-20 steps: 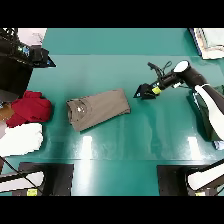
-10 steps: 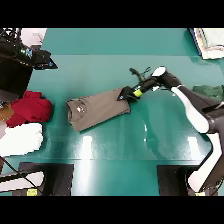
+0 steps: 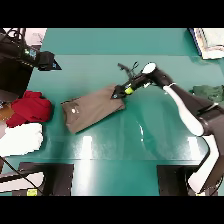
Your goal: Fold the shirts.
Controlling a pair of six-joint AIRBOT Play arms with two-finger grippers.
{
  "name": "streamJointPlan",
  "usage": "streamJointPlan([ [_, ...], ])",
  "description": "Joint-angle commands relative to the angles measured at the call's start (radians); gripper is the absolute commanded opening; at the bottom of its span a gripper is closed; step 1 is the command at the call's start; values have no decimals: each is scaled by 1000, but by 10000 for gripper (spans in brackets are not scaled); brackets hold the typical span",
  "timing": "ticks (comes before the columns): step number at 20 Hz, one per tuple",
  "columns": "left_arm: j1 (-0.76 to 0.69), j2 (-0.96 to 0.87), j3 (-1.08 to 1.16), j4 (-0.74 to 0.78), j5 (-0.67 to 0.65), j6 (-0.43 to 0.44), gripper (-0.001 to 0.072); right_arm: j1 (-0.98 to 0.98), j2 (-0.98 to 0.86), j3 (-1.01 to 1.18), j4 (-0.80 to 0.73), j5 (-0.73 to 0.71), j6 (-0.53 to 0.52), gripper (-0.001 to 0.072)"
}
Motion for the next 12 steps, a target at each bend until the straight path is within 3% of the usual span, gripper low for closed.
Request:
streamJointPlan([
  [1, -81, 0, 0, -2, 6, 1, 22, -138, 172, -119, 1, -71, -6, 18],
  [6, -199, 0, 0, -2, 80, 0, 22, -536, 482, -375, 0, -206, 9, 18],
  [12, -312, 0, 0, -2, 208, -8, 22, -961, 623, -473, 3, -346, 10, 18],
])
